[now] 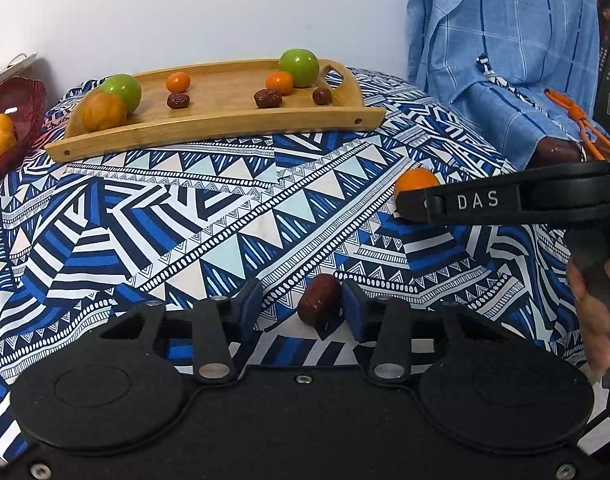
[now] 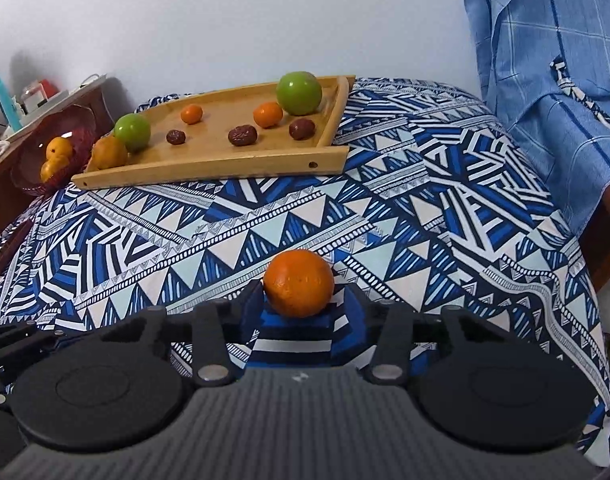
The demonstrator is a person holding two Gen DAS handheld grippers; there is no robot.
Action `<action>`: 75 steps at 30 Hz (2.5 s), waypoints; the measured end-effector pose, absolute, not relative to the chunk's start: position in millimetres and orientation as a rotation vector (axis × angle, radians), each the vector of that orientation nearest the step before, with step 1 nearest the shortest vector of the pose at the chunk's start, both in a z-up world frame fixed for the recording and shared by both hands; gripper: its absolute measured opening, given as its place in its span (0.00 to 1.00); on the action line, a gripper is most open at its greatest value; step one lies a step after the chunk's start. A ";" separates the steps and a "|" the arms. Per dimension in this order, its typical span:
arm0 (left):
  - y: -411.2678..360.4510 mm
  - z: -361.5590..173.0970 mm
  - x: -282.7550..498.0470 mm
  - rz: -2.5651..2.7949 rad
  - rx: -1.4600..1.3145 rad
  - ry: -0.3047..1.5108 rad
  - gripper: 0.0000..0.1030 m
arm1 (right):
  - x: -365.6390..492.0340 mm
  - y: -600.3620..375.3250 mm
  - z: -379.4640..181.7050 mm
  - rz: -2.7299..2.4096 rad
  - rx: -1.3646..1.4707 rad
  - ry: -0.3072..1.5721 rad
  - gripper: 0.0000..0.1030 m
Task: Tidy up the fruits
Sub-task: 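Grasp a small orange with the right tool while the left tool grasps a red date, then carry the orange with the right tool while the left tool carries its date over the tray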
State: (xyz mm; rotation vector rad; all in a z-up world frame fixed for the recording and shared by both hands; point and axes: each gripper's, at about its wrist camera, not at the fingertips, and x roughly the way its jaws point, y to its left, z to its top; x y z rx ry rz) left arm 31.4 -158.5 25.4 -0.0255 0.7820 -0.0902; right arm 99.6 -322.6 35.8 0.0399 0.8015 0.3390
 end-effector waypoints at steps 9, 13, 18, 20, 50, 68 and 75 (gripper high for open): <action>-153.5 26.3 28.9 -0.108 -0.062 0.772 0.25 | 100.8 -316.6 37.3 0.335 0.026 0.802 0.44; -155.1 25.6 27.1 -0.106 -0.052 0.769 0.21 | 101.1 -317.0 38.0 0.329 0.030 0.797 0.40; -154.9 27.8 24.7 -0.101 -0.049 0.750 0.19 | 99.6 -317.4 39.0 0.320 0.034 0.782 0.39; -154.1 30.2 24.0 -0.102 -0.050 0.741 0.19 | 98.6 -318.1 40.3 0.317 0.033 0.773 0.39; -63.8 120.4 103.5 0.046 -0.037 0.570 0.19 | 149.1 -275.2 126.9 0.389 0.196 0.491 0.39; -33.9 71.1 230.8 0.076 -0.105 0.698 0.20 | 262.3 -237.3 81.0 0.375 0.273 0.616 0.39; -36.3 46.9 251.6 0.078 -0.069 0.748 0.20 | 302.8 -218.3 56.9 0.370 0.204 0.707 0.39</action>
